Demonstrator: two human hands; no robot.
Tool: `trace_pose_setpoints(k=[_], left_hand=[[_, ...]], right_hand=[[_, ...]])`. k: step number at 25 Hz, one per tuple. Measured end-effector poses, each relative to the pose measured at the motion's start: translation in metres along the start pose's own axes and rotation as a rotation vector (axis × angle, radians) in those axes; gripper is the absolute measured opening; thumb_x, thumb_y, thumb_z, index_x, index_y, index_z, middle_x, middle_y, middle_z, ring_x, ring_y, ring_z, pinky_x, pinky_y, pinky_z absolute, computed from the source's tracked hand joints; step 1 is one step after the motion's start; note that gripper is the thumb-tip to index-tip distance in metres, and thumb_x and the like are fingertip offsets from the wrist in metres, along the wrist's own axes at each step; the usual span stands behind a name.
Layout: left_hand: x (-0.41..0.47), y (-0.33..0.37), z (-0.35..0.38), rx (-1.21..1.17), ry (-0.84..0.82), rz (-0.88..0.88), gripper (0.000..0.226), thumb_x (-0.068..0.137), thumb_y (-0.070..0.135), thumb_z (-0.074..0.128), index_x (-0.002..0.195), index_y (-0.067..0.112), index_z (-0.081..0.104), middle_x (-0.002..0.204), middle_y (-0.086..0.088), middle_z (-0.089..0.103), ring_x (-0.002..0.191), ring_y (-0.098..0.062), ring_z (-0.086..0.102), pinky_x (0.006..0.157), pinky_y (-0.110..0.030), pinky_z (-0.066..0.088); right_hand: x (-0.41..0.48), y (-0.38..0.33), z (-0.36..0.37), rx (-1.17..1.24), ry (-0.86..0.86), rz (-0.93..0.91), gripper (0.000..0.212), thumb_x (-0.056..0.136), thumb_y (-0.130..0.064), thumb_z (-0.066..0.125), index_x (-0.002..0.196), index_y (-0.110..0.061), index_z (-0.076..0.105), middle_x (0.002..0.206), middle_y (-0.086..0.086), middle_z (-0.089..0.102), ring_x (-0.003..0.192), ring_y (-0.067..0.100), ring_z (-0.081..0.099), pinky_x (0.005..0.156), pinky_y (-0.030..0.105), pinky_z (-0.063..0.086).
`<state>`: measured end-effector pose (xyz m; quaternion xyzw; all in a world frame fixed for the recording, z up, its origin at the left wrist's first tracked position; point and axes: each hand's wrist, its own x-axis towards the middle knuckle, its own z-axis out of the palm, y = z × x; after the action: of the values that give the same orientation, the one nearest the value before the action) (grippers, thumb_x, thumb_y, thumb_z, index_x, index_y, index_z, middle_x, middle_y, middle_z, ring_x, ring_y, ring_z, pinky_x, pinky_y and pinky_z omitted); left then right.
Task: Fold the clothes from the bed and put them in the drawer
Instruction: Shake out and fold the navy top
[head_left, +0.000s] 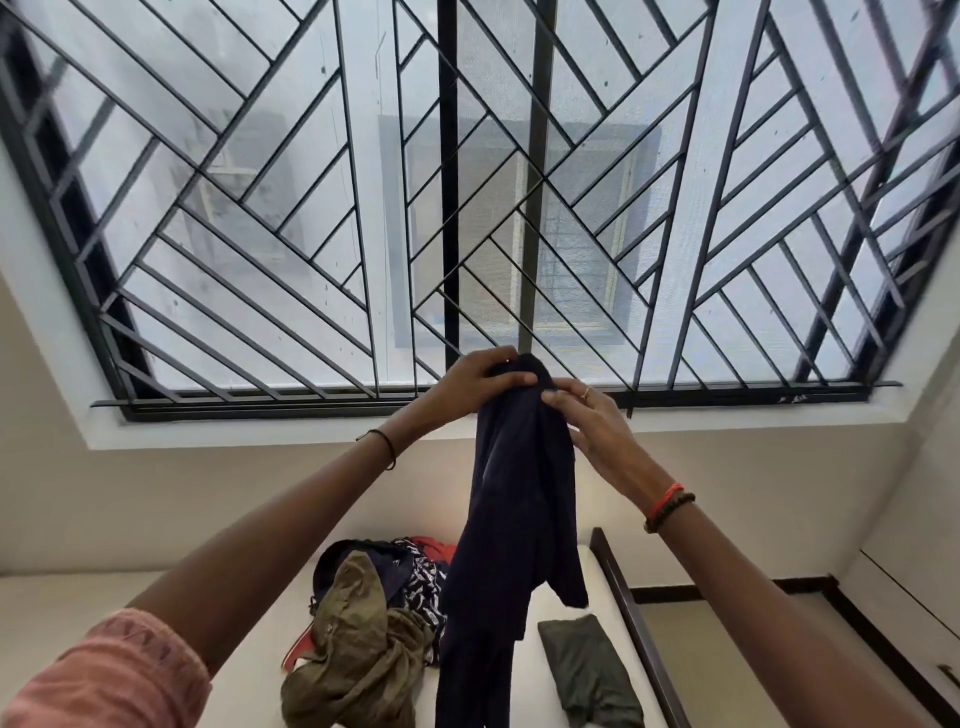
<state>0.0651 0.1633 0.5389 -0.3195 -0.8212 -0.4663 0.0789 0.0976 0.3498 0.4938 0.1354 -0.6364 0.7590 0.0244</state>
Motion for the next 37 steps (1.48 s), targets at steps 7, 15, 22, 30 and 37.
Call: trace_pose_setpoints(k=[7, 15, 22, 30, 37], left_hand=[[0.007, 0.006, -0.03, 0.118, 0.26, 0.105, 0.019, 0.086, 0.035, 0.065, 0.088, 0.016, 0.061, 0.081, 0.0, 0.064, 0.076, -0.008, 0.058, 0.071, -0.035, 0.046], [0.012, 0.015, -0.064, 0.206, 0.416, 0.186, 0.014, 0.089, 0.029, 0.064, 0.09, 0.015, 0.061, 0.077, 0.004, 0.063, 0.071, -0.004, 0.056, 0.069, -0.024, 0.043], [0.023, 0.013, -0.074, 0.291, 0.471, 0.104, 0.023, 0.088, 0.035, 0.063, 0.09, 0.013, 0.06, 0.069, 0.014, 0.056, 0.065, -0.003, 0.052, 0.066, -0.024, 0.041], [0.026, 0.007, -0.072, 0.283, 0.522, 0.03, 0.021, 0.088, 0.036, 0.063, 0.08, 0.02, 0.053, 0.061, 0.015, 0.051, 0.058, 0.006, 0.049, 0.058, -0.019, 0.036], [0.029, 0.006, -0.073, 0.276, 0.492, 0.041, 0.017, 0.09, 0.032, 0.062, 0.092, 0.015, 0.061, 0.074, 0.012, 0.058, 0.068, -0.003, 0.052, 0.064, -0.013, 0.037]], right_hand=[[-0.006, 0.054, -0.025, -0.636, 0.104, -0.142, 0.026, 0.087, 0.0, 0.057, 0.097, -0.021, 0.069, 0.088, 0.012, 0.072, 0.075, 0.009, 0.065, 0.081, 0.045, 0.054], [-0.014, 0.077, -0.04, -1.147, 0.018, -0.533, 0.05, 0.085, 0.004, 0.048, 0.121, -0.028, 0.058, 0.103, -0.003, 0.048, 0.075, 0.016, 0.056, 0.07, 0.033, 0.052], [-0.014, 0.104, -0.026, -1.061, -0.045, -0.299, 0.016, 0.087, -0.004, 0.061, 0.101, -0.009, 0.067, 0.093, -0.003, 0.053, 0.074, 0.005, 0.054, 0.074, 0.02, 0.046], [-0.041, 0.114, 0.03, -1.03, -0.047, 0.056, 0.065, 0.085, -0.068, 0.047, 0.123, -0.017, 0.06, 0.123, -0.007, 0.055, 0.107, 0.015, 0.056, 0.096, 0.04, 0.047], [-0.033, 0.145, 0.041, -1.095, -0.059, 0.093, 0.034, 0.094, -0.041, 0.048, 0.111, -0.014, 0.061, 0.114, -0.001, 0.06, 0.091, 0.019, 0.062, 0.083, 0.041, 0.054]])
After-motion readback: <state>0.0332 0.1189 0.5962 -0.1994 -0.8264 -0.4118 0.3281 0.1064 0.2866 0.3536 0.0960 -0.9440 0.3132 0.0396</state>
